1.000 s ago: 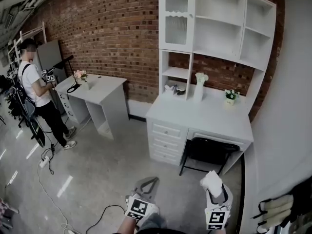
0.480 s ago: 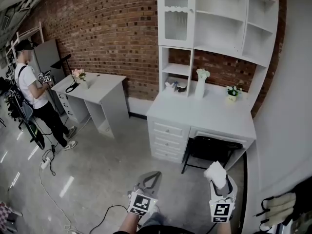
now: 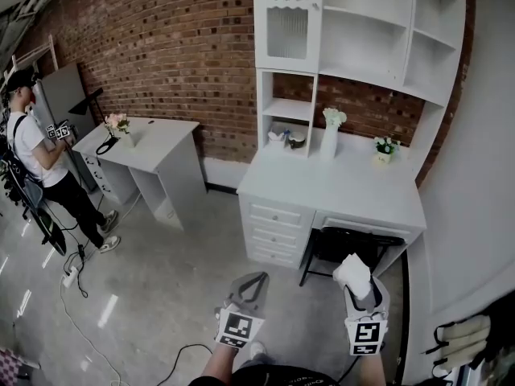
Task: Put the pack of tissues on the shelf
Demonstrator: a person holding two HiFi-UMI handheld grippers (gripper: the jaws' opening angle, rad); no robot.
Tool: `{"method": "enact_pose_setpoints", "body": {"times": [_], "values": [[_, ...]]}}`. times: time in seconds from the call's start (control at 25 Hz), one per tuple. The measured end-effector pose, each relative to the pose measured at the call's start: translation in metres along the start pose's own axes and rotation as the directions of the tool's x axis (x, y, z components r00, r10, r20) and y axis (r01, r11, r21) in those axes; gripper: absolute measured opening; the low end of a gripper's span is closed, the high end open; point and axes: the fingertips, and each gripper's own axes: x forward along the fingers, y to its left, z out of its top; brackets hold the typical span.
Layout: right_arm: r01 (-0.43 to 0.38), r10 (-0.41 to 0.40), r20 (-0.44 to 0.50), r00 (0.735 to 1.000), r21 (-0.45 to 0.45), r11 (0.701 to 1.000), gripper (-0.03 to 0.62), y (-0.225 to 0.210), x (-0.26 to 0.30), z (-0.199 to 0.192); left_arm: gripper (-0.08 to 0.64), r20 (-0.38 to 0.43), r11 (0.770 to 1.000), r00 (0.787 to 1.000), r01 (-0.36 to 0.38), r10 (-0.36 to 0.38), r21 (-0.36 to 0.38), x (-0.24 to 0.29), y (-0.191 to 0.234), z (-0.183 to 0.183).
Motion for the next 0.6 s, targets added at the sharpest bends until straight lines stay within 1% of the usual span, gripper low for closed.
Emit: {"method": "enact_pose_setpoints", "body": {"times": [0.2,0.36,0.44,0.6], "values": [[-0.010,0.010,-0.004,1.000,0.002,1.000,0.264,0.012,0.035,0.014,0.011,0.015,0.999,0.999,0.031,-0.031,-0.004,0.023,0.022,-0.001],[0.035,-0.036,0.040,0.999,0.023,0.999,0.264,0.014,0.060,0.027,0.011,0.031,0.999,0.998,0.051,-0.051,-0.013,0.042,0.042,-0.002],[0.052,-0.053,0.052,0.997,0.025,0.998,0.264,0.018,0.068,0.029,0.011,0.030,0.998,0.998,0.059,-0.059,-0.005,0.047,0.049,-0.006],[0.087,-0.088,0.091,0.992,0.017,0.996,0.264,0.018,0.080,0.040,0.011,0.046,0.999,0.998,0.043,-0.043,0.010,0.057,0.074,-0.003]]}}
